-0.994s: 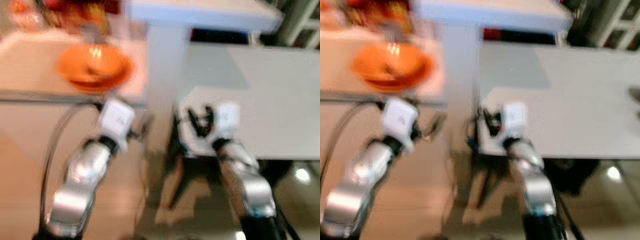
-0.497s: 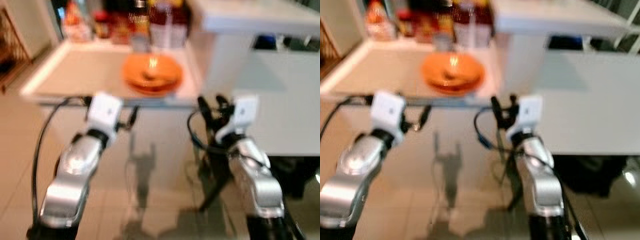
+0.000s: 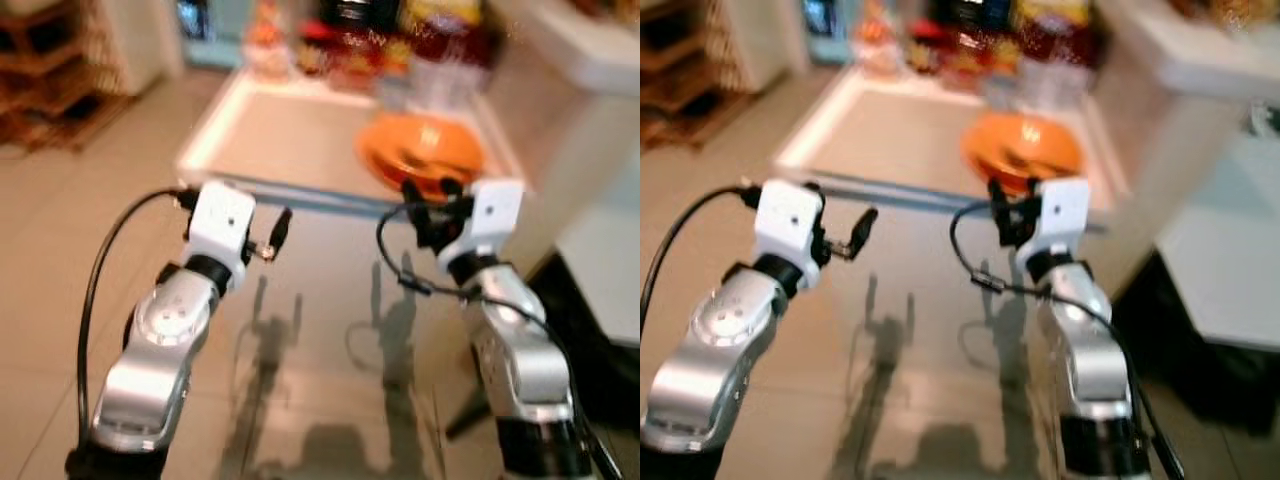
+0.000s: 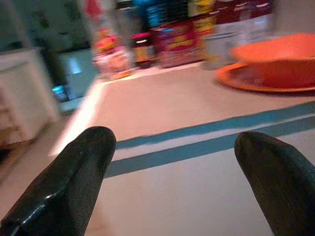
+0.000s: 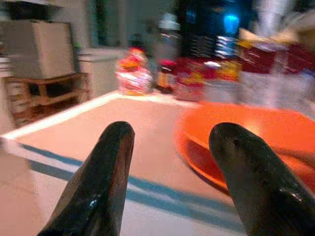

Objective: Setting the table

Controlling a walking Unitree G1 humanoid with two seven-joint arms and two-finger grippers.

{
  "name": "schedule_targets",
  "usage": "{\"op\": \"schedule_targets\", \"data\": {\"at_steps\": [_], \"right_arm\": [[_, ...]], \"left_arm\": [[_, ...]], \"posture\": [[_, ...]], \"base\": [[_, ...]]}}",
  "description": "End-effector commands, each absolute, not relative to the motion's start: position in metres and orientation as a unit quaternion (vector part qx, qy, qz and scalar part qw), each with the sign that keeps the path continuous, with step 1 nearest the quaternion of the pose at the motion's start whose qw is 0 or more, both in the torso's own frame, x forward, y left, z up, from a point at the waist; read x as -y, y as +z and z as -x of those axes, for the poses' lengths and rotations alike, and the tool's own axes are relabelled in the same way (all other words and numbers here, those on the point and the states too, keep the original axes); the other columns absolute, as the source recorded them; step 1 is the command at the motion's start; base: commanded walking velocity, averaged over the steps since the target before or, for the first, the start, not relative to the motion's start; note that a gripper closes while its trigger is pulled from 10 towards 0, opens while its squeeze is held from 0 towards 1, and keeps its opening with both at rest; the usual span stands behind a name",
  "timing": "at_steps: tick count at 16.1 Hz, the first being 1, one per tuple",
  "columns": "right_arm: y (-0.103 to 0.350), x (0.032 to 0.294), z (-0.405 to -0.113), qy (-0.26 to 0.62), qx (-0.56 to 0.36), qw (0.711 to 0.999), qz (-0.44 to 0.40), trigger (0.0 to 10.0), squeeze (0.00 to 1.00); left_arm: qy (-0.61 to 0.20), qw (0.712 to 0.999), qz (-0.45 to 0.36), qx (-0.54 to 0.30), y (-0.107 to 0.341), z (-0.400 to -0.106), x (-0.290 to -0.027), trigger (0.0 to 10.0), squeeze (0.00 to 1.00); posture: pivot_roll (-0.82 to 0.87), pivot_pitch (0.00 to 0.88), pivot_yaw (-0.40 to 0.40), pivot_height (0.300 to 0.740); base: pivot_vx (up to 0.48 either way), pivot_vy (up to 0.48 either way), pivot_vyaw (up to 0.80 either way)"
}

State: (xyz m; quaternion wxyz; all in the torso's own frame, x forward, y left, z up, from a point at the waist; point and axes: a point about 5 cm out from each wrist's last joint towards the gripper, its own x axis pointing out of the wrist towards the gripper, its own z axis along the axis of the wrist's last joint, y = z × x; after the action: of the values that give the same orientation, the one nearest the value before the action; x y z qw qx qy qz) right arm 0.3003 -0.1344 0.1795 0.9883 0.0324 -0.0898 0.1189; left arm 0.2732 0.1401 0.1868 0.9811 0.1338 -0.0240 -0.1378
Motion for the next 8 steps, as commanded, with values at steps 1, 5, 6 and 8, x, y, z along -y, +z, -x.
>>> {"op": "schedule_targets", "data": {"at_steps": [1,5,6,8], "right_arm": [[0.185,0.143,-0.303,0.102,0.095,0.99,-0.03,10.0,0.0],[0.188,0.157,-0.302,0.065,0.101,0.992,-0.034,10.0,0.0],[0.188,0.158,-0.302,0.063,0.102,0.992,-0.037,10.0,0.0],[0.188,0.157,-0.301,0.066,0.103,0.992,-0.034,10.0,0.0]], "left_arm": [[-0.142,0.98,-0.133,0.032,0.19,-0.273,-0.137,10.0,0.0],[-0.155,0.978,-0.135,0.032,0.189,-0.273,-0.133,10.0,0.0],[-0.16,0.977,-0.136,0.032,0.189,-0.273,-0.131,10.0,0.0],[-0.167,0.975,-0.144,0.035,0.189,-0.273,-0.129,10.0,0.0]], "posture": [[0.01,0.0,-0.054,0.74],[0.01,0.0,-0.051,0.74],[0.01,0.0,-0.05,0.74],[0.01,0.0,-0.05,0.74]], "base": [[0.469,0.0,0.63],[0.468,0.0,0.4],[0.465,0.0,0.0],[0.439,0.0,0.0]]}}
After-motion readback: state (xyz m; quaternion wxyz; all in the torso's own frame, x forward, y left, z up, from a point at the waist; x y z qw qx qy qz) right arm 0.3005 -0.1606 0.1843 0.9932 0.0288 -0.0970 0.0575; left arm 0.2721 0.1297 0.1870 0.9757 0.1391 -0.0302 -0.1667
